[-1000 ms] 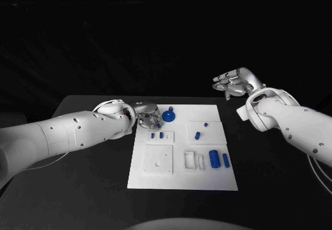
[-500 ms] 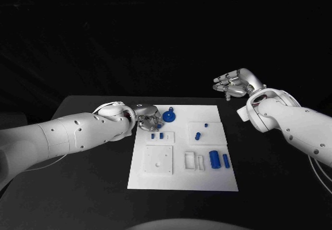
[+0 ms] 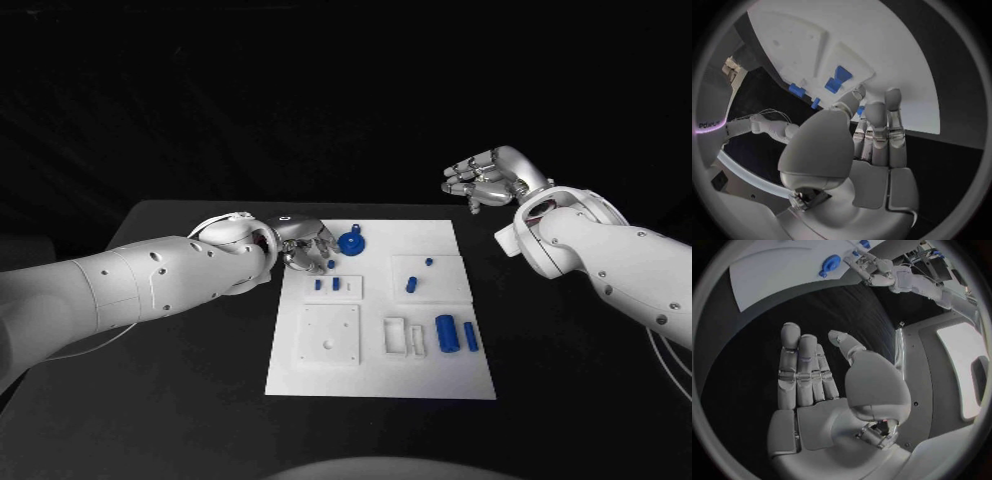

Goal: Assemble the parts on the task board

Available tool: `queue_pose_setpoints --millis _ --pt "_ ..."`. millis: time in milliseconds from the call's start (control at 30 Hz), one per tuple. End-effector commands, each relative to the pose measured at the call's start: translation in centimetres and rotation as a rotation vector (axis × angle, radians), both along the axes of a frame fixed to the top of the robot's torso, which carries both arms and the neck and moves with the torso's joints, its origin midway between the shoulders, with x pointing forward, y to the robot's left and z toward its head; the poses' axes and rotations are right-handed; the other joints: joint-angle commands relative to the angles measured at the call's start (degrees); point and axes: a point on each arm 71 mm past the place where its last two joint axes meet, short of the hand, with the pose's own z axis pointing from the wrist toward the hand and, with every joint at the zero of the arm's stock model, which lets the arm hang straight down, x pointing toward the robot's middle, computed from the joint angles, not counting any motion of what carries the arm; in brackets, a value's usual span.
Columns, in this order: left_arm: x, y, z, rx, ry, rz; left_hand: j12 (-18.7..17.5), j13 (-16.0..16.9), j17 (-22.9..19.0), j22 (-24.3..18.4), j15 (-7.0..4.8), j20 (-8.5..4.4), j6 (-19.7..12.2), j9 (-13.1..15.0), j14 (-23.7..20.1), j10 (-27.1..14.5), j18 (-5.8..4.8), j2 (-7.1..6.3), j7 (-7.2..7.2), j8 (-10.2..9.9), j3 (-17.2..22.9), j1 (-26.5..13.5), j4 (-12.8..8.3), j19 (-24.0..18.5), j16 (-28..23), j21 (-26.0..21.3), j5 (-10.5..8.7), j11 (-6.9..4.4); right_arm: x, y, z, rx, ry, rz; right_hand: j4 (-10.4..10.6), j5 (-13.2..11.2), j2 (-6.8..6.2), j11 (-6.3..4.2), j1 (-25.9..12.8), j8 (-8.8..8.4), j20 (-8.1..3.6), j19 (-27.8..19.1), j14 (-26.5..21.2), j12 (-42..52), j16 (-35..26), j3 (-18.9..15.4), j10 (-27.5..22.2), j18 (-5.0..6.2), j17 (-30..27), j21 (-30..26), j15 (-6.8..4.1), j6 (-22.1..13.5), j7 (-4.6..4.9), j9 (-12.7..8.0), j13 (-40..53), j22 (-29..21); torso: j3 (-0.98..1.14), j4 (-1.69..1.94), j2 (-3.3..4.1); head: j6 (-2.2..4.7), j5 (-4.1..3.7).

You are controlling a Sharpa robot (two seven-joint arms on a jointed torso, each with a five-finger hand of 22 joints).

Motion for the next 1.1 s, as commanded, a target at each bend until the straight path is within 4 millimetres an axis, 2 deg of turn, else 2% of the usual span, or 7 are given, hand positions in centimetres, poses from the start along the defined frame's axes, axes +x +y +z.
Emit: queue_pose_setpoints --millis 33,167,367,733,833,933,1100 --pt "0.2 0.4 0.3 -0.025 -0.021 0.017 -0.1 0.0 0.0 0.0 0.27 -0.05 0.6 0.0 -0.2 -0.5 0.08 0.07 0.38 -0.1 -0.4 0.8 0.0 0.5 -0.4 -0.6 -0.05 -0.12 -0.3 0.4 -0.5 -0.056 0.038 0.053 -0.5 -0.4 -0.02 -0.03 0.5 -0.07 0.19 2.5 0.9 -0.3 0.2 -0.2 -0.4 2.38 -0.6 1.3 -0.13 -0.3 0.09 -0.1 -0.1 -0.3 0.01 -0.01 -0.05 0.21 0.06" --pt "0.4 1.2 0.4 -0.036 -0.021 0.041 -0.1 0.0 0.0 0.1 0.24 -0.09 1.6 0.0 -0.2 -0.4 0.11 0.14 0.50 -0.1 -0.1 1.0 -0.2 0.6 -0.4 -0.7 0.14 -0.13 -0.7 0.5 -1.0 -0.106 0.066 0.091 -1.6 -0.4 0.33 -0.30 0.6 -0.03 0.03 2.5 1.5 -0.2 0.4 0.4 0.3 2.35 -1.6 3.7 -0.40 0.0 -0.06 0.0 -0.1 -1.2 -0.03 -0.04 -0.04 0.60 -0.27" --pt "1.1 3.0 1.6 -0.141 -0.021 0.118 -0.1 -0.1 -0.7 1.1 -0.59 -0.74 9.5 0.4 -1.1 3.5 -0.21 0.17 2.23 0.5 4.2 0.3 -1.2 0.3 -2.1 -1.0 0.59 -1.07 -1.4 0.7 -1.7 -0.210 0.079 0.136 -3.4 -0.8 0.90 -1.41 1.7 -0.02 -0.57 2.3 1.3 -0.4 0.5 3.1 4.4 1.57 -1.8 5.3 -1.15 1.5 -0.55 0.0 0.0 -1.2 0.00 -0.05 -0.08 0.47 -1.13" --pt "2.2 6.3 6.4 -0.551 -0.059 0.325 0.0 -0.1 -7.2 -0.8 -1.00 -1.37 12.1 0.4 -3.6 5.0 -2.54 -1.00 3.91 0.3 9.5 -1.6 -1.1 -5.5 -22.4 -7.7 0.14 -1.13 -2.7 0.9 -3.2 -0.432 0.050 0.151 -4.3 -3.9 0.40 -1.52 1.2 -0.06 -0.89 2.3 1.5 -0.6 0.8 4.1 4.4 1.02 -2.0 6.2 -1.21 3.0 -1.02 0.0 -0.1 -1.4 -0.01 -0.04 -0.23 1.01 -1.60" --pt "2.2 6.9 7.1 -0.698 -0.004 0.381 0.0 0.0 -9.6 -3.2 0.09 -0.39 11.8 0.4 -7.6 3.6 -3.54 -0.71 4.22 0.3 9.1 -2.2 -0.4 -9.2 -29.4 -11.8 0.04 -0.54 -3.0 1.1 -3.6 -0.473 0.050 0.150 -4.1 -7.3 0.13 -1.43 1.2 -0.07 -0.82 2.4 1.7 -0.6 0.9 3.8 4.0 1.07 -2.1 6.3 -1.13 2.7 -1.00 0.0 -0.1 -1.6 -0.06 -0.01 -0.27 1.30 -1.84" --pt "2.0 6.9 7.4 -0.835 0.063 0.417 0.1 0.0 -14.9 -9.9 4.30 3.23 11.1 0.3 -16.4 -1.4 -5.34 -0.49 4.68 0.3 7.8 -3.4 1.1 -17.7 -43.1 -19.9 0.52 1.48 -3.2 1.2 -4.1 -0.506 0.050 0.149 -3.8 -13.0 -0.14 -1.29 1.5 -0.08 -0.72 2.5 2.0 -0.6 0.9 2.9 3.5 1.19 -2.2 6.4 -1.03 2.3 -0.94 -0.1 -0.1 -1.9 -0.16 -0.07 -0.23 1.37 -1.85" --pt "1.6 6.2 7.7 -0.948 0.131 0.416 0.2 0.0 -18.4 -27.8 7.55 7.28 10.3 0.3 -17.0 -2.8 -3.89 0.80 4.67 0.4 1.6 -1.9 2.6 -21.0 -60.4 -20.5 0.45 2.39 -3.5 1.7 -5.4 -0.542 0.055 0.152 -3.1 -17.2 -0.18 -1.07 2.5 -0.06 -0.45 2.5 2.2 -0.6 0.9 0.9 2.7 1.52 -2.6 6.6 -0.81 1.9 -0.86 0.0 -0.1 -2.8 -0.11 0.08 -0.12 1.68 -2.07"
